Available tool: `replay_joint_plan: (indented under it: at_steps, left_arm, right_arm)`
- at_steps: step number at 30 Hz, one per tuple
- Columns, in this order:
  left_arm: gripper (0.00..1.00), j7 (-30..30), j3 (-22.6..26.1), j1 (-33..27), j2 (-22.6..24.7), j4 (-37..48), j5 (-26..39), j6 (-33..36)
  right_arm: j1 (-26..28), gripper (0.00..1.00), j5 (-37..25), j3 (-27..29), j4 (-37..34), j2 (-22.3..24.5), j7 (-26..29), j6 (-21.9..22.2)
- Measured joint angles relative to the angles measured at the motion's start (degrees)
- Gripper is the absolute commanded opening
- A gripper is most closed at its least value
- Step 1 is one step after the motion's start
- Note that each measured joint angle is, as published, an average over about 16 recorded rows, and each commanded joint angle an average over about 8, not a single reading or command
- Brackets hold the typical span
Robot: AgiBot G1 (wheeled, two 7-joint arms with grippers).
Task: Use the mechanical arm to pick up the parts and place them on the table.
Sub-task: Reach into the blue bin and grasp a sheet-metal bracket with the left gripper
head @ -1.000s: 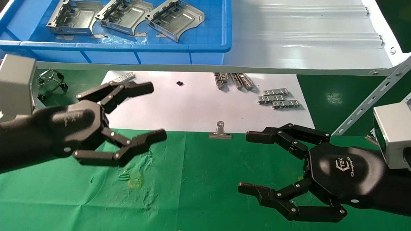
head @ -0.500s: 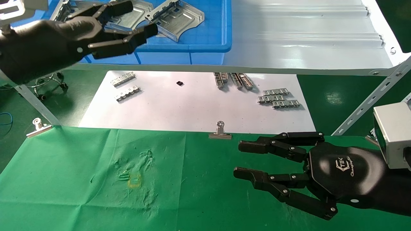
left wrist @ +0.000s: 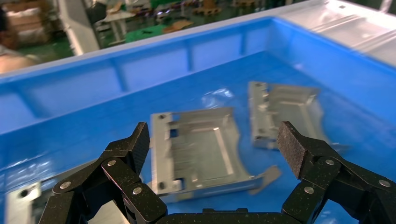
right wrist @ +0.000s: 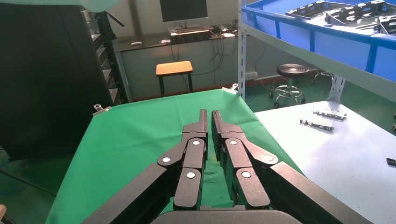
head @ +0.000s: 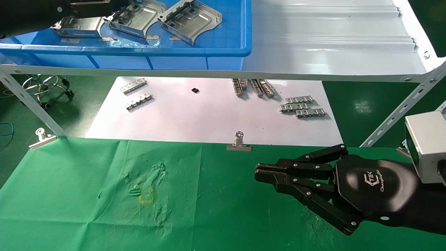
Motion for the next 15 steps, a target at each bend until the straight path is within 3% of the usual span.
replay_joint_plan:
  at_steps: [15]
  left_arm:
    - [1.00, -3.6, 4.7, -9.0, 3.2, 14.0, 9.3, -8.3]
  right_arm:
    - [0.0, 0.00, 0.0, 0.0, 0.0, 0.0, 0.0, 0.0]
